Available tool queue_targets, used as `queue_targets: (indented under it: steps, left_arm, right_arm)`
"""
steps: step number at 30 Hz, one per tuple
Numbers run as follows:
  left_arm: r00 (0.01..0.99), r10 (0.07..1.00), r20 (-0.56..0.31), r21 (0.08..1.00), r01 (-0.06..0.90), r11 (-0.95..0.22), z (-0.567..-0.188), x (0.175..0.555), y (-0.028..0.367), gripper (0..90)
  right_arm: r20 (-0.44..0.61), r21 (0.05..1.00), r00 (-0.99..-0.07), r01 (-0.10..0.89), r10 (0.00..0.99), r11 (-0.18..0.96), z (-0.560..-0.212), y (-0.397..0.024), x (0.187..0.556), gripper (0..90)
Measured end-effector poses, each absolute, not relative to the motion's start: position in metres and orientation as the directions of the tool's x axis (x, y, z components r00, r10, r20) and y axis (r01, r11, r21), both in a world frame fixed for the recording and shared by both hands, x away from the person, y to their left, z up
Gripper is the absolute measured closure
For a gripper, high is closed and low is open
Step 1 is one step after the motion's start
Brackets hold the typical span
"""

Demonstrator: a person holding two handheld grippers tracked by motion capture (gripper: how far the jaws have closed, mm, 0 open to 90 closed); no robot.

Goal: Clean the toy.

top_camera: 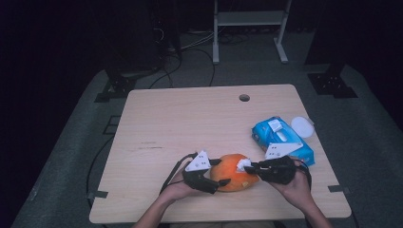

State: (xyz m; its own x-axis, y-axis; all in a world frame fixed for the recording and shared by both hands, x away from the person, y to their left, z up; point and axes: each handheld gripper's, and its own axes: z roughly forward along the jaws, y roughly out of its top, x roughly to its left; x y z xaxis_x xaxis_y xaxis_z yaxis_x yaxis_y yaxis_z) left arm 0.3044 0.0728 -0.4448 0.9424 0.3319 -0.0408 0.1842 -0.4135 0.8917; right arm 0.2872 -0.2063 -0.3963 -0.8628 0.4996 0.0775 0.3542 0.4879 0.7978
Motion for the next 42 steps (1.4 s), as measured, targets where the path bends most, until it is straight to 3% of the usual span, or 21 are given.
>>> queue_targets:
  steps: [7, 16, 21, 23, 24, 29, 31, 34, 42]
  left_arm:
    - [0.943, 0.326, -0.066, 0.891, 0.203, -0.405, -0.446, 0.307, 0.078, 26.4]
    - [0.98, 0.197, 0.001, 0.869, 0.097, -0.486, -0.441, 0.295, 0.072, 23.7]
    - [0.956, 0.289, -0.06, 0.885, 0.184, -0.427, -0.436, 0.305, 0.075, 11.1]
    - [0.95, 0.287, -0.124, 0.875, 0.241, -0.419, -0.441, 0.308, 0.071, 11.2]
    - [0.952, 0.281, -0.12, 0.874, 0.236, -0.425, -0.445, 0.307, 0.068, 12.2]
    - [0.956, 0.293, 0.031, 0.89, 0.107, -0.443, -0.433, 0.3, 0.067, 40.6]
    - [0.945, 0.312, 0.095, 0.903, 0.05, -0.427, -0.429, 0.299, 0.067, 41.1]
    - [0.949, 0.295, 0.114, 0.892, 0.033, -0.45, -0.432, 0.3, 0.065, 36.7]
    - [0.932, 0.361, -0.02, 0.905, 0.171, -0.389, -0.441, 0.318, 0.086, 30.4]
  right_arm:
    - [0.114, 0.781, -0.828, 0.416, 0.549, 0.465, -0.406, -0.227, 0.295, 81.1]
    - [0.139, 0.788, -0.815, 0.435, 0.562, 0.436, -0.408, -0.225, 0.301, 81.1]
    - [0.18, 0.777, -0.819, 0.458, 0.545, 0.432, -0.411, -0.23, 0.304, 81.0]
    - [0.176, 0.777, -0.821, 0.455, 0.543, 0.436, -0.411, -0.229, 0.301, 81.0]
    - [0.176, 0.778, -0.823, 0.453, 0.54, 0.436, -0.41, -0.229, 0.3, 81.0]
    - [0.156, 0.788, -0.824, 0.436, 0.545, 0.435, -0.407, -0.225, 0.298, 81.3]
    - [0.171, 0.811, -0.826, 0.428, 0.538, 0.398, -0.402, -0.226, 0.298, 81.4]
    - [0.184, 0.824, -0.845, 0.411, 0.503, 0.39, -0.399, -0.218, 0.296, 81.4]
    - [0.196, 0.776, -0.806, 0.475, 0.558, 0.415, -0.418, -0.227, 0.306, 81.3]
